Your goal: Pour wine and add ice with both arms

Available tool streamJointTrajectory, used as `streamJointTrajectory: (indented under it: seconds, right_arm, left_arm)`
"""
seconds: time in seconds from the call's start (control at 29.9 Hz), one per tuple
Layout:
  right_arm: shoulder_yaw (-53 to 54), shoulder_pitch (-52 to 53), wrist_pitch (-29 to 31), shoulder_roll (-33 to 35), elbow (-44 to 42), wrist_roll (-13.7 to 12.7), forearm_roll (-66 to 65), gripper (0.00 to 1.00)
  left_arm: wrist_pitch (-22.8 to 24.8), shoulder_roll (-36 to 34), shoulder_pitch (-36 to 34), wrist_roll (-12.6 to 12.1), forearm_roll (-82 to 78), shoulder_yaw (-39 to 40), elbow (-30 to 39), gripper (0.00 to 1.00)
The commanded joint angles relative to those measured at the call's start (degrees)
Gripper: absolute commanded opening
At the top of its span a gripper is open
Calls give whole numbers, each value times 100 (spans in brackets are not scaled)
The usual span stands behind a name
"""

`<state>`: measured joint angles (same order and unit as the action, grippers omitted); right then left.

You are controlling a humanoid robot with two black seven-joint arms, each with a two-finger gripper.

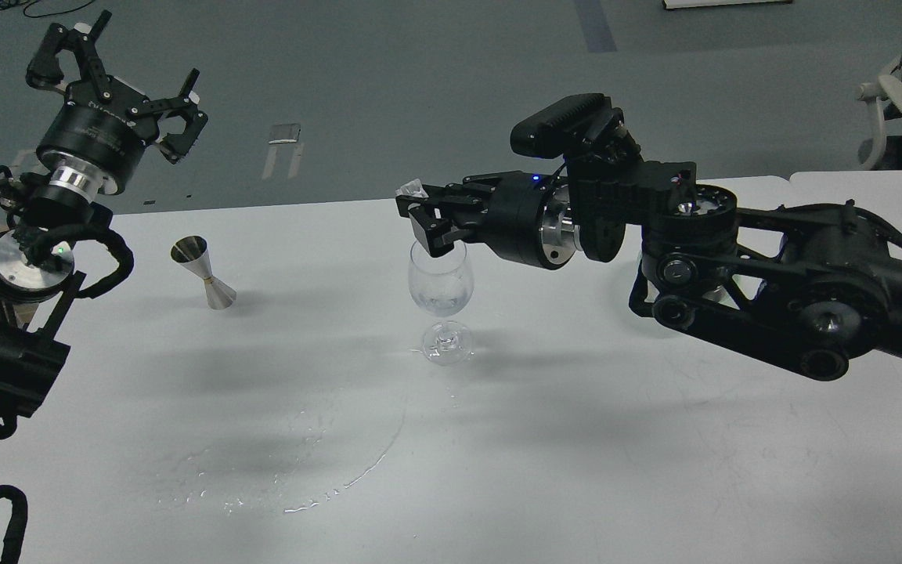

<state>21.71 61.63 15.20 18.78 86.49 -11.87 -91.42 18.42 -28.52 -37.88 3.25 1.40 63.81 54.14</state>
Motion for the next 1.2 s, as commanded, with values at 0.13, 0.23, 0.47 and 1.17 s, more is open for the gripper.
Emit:
streamJointTrajectory:
  seconds: [0.13,0.23,0.47,1.17]
  right_arm:
    - [9,-19,0,3,17,0,10,36]
    - [9,-19,0,3,17,0,1,44]
    - [26,-11,0,47,26,-9,1,49]
    - [4751,-1722,-413,-1735,-97,62,1273,100]
  left_arm:
    - [-5,-22,9,9,0,0,0,97]
    - [-14,-22,9,26,0,8,0,98]
    - [-41,-22,9,26,9,17,0,98]
    - [-32,-110,0,-18,-9,-18,-17,98]
